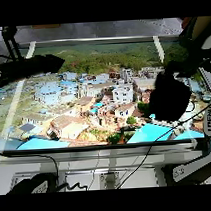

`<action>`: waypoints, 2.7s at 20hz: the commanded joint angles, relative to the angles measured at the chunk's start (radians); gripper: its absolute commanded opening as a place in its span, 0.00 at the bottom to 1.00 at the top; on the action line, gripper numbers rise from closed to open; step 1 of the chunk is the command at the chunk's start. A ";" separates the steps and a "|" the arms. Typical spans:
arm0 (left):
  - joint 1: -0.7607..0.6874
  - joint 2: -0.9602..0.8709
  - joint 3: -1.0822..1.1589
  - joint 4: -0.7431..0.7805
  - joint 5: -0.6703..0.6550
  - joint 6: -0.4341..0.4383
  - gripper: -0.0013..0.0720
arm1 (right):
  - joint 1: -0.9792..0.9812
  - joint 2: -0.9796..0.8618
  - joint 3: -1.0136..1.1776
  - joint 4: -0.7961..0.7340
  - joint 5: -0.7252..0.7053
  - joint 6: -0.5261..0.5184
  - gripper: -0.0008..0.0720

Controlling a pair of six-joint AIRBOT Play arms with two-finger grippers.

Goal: Fold the clothes and pants, and hang the long-sleeved shirts on hangers.

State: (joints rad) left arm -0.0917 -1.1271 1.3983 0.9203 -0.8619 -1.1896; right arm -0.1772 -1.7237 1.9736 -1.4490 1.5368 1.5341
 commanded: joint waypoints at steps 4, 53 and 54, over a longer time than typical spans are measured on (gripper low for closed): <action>0.001 -0.001 0.000 0.001 0.001 0.000 0.49 | -0.041 -0.005 0.015 -0.346 0.047 -0.039 0.04; 0.001 0.064 0.000 0.062 0.004 0.080 0.49 | -0.924 0.585 -0.667 0.402 -0.259 -0.001 0.05; 0.001 0.072 0.000 0.079 0.004 0.080 0.49 | -0.991 0.606 -0.668 0.336 -0.239 0.002 0.05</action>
State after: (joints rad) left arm -0.0917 -1.0760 1.3983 0.9752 -0.8577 -1.1210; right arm -1.0027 -1.2026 1.3045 -0.8989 1.2091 1.4425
